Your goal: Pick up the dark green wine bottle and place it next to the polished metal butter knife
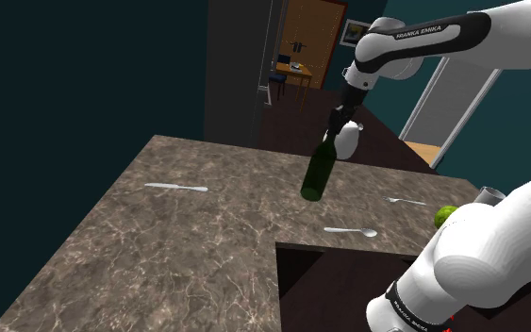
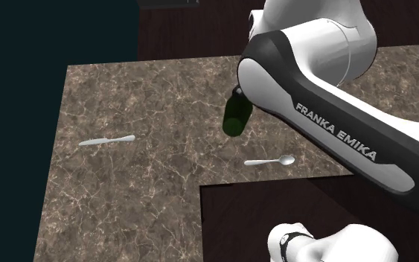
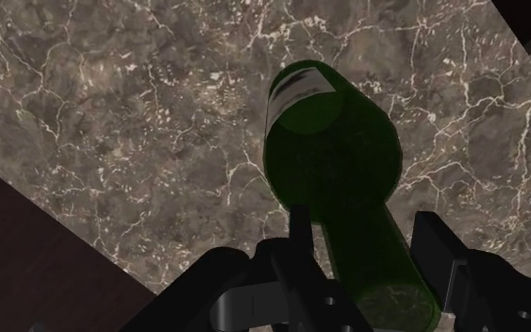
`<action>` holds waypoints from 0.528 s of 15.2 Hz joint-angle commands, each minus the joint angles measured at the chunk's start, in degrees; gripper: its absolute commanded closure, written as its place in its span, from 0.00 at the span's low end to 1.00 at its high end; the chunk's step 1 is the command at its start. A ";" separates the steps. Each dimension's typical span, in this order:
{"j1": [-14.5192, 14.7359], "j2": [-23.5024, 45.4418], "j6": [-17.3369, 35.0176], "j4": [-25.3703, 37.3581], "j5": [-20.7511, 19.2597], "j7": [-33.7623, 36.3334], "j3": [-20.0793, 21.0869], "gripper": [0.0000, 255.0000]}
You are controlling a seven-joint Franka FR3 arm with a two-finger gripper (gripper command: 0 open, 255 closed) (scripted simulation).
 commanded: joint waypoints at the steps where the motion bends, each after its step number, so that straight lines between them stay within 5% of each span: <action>1: -0.01 -0.39 -1.47 1.11 -0.11 0.18 0.16 1.00; 8: 0.63 -0.53 -5.18 4.71 0.14 1.82 1.40 1.00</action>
